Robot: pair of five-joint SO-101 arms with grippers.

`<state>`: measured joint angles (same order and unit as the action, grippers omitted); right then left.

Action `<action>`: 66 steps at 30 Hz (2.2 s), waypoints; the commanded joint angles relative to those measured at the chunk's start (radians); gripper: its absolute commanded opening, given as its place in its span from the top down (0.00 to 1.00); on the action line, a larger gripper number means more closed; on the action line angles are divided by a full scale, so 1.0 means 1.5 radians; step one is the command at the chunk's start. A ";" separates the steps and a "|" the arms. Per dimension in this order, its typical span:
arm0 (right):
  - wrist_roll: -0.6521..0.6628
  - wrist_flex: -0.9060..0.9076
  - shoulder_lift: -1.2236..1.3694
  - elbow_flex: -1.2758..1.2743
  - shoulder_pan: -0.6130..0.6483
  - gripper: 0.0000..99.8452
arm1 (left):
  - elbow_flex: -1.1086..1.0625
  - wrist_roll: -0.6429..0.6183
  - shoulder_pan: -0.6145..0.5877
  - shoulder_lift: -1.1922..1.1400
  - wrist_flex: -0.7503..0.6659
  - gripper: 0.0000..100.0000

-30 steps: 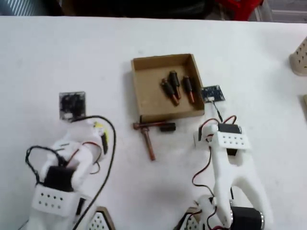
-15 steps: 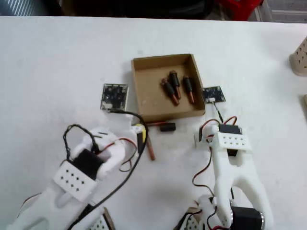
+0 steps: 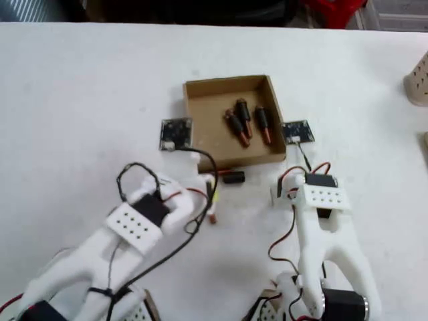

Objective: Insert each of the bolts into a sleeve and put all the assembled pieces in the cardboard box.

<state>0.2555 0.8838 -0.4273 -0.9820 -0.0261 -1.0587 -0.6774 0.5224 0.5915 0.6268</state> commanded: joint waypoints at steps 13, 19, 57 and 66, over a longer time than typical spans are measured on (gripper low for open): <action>0.008 -0.006 -0.022 0.004 0.001 0.98 | 0.146 -0.049 0.007 -0.274 -0.014 0.84; 0.008 -0.004 -0.022 0.003 0.001 0.98 | 0.210 -0.075 -0.043 -0.375 -0.016 0.84; -0.110 -0.129 -0.029 -0.031 -0.002 0.98 | 0.025 0.175 -0.034 -0.163 -0.084 0.98; -0.133 -0.267 -0.029 -0.062 -0.077 0.98 | -0.072 0.240 -0.034 -0.075 -0.132 0.98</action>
<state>0.0667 0.5401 -0.4273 -1.0848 -0.0859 -1.1676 -0.3460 0.4657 0.4227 0.4595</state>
